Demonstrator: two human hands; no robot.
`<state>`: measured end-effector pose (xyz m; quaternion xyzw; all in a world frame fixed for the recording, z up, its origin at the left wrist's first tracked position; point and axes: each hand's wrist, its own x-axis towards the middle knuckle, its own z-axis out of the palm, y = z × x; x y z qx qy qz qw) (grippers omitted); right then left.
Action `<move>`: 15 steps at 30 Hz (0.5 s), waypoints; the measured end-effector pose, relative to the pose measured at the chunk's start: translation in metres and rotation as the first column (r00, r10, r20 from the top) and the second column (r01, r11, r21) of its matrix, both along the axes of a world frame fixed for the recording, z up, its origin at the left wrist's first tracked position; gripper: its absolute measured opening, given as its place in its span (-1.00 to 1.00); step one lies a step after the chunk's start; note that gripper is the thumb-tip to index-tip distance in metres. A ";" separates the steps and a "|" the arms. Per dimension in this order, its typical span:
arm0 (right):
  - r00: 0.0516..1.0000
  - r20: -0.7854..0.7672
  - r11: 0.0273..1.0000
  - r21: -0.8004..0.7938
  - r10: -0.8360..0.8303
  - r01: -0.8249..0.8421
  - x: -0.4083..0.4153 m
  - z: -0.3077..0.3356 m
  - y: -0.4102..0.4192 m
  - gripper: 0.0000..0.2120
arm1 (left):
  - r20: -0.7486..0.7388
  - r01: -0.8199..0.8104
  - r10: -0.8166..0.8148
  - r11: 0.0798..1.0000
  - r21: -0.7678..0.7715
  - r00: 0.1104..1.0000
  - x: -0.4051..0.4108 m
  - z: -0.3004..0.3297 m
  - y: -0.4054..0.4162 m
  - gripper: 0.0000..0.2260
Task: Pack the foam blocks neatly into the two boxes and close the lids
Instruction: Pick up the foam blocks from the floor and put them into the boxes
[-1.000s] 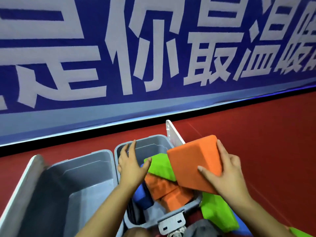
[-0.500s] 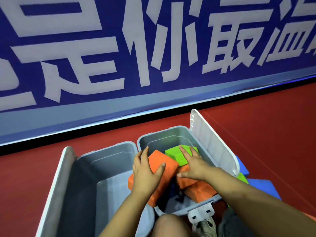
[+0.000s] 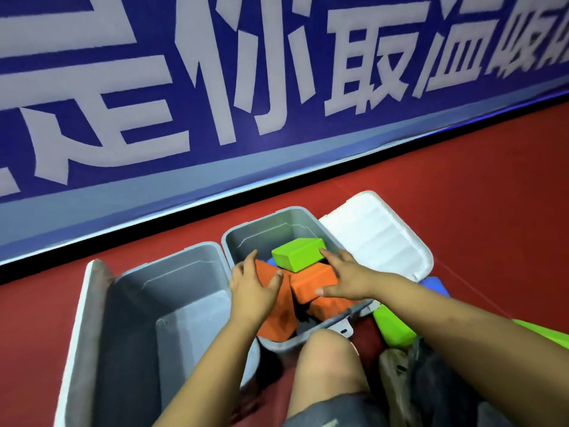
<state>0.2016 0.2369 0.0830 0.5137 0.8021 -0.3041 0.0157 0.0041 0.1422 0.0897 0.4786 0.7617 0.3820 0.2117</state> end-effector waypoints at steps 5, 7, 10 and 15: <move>0.986 -0.008 0.983 -0.080 -0.164 0.163 0.088 -0.007 0.006 -0.03 | -0.022 0.170 -0.169 0.985 0.021 0.985 0.076 0.019 0.038 -0.39; 0.961 -0.011 0.956 -0.100 -0.278 0.276 0.134 -0.019 0.008 -0.03 | -0.020 0.242 -0.242 0.970 0.006 0.970 0.120 0.016 0.056 -0.39; 0.911 0.034 0.903 -0.125 -0.410 0.411 0.210 -0.044 0.005 0.06 | 0.008 0.354 -0.354 0.935 -0.034 0.935 0.193 0.000 0.079 -0.39; 0.788 0.120 0.771 -0.165 -0.604 0.615 0.322 -0.104 0.003 -0.06 | 0.167 0.492 -0.469 0.858 -0.146 0.867 0.297 -0.038 0.110 -0.37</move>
